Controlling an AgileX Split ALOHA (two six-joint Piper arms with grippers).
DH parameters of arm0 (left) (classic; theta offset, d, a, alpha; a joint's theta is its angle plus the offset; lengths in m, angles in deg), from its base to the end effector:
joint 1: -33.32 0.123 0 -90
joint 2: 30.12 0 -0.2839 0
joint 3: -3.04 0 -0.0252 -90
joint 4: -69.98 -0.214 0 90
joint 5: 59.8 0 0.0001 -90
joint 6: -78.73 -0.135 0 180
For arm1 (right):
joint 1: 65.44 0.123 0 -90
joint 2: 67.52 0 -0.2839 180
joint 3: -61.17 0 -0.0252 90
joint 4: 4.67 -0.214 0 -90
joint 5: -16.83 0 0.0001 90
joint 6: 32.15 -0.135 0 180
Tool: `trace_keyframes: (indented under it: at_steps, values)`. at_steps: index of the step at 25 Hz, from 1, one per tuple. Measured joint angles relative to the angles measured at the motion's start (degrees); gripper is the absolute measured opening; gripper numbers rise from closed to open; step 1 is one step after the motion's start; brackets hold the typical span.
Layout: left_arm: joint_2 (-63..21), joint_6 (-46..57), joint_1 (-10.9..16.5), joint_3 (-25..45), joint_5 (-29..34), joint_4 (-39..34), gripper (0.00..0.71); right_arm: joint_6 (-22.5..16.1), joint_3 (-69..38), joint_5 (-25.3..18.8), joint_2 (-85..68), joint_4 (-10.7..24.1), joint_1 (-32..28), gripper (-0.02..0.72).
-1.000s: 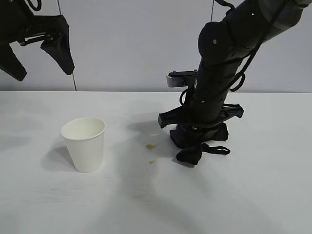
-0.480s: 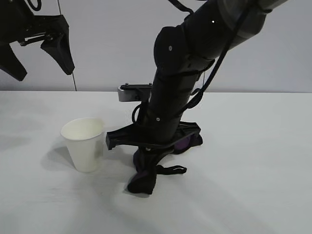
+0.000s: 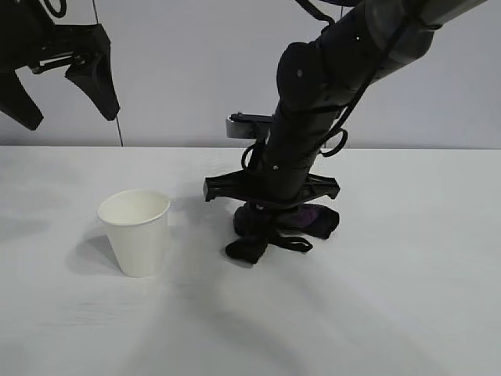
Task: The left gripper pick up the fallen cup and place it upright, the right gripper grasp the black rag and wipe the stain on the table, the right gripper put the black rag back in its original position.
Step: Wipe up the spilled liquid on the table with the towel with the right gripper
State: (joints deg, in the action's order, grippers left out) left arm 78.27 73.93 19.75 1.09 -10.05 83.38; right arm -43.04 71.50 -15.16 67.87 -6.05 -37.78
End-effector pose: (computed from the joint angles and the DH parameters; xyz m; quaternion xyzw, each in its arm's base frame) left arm 0.3416 -0.1070 0.2351 0.1004 0.9682 -0.1180 0.1964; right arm 0.3927 0.2078 0.0957 -0.1343 0.9707 0.0735 0.1850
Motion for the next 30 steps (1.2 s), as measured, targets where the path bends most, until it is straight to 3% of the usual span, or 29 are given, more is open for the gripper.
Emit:
trace_keyframes:
  at_steps: [6,10,18,23,30]
  values:
    - [0.00,0.00,0.00,0.00,0.00,0.00,0.693,1.31,0.21,-0.64,0.06,0.94,-0.34,0.041]
    - [0.00,0.00,0.00,0.00,0.00,0.00,0.693,3.64,0.27,-2.61,0.06,0.48,3.25,0.041]
    - [0.00,0.00,0.00,0.00,1.23,0.00,0.693,4.16,0.40,-7.57,-0.34,-0.56,8.87,0.041]
    - [0.00,0.00,0.00,0.00,1.30,0.00,0.693,3.02,-0.25,-10.37,-1.54,-1.53,5.88,0.041]
    - [0.00,0.00,0.00,0.00,1.30,0.00,0.693,2.98,-2.37,-13.14,-3.80,-0.30,-1.25,0.041]
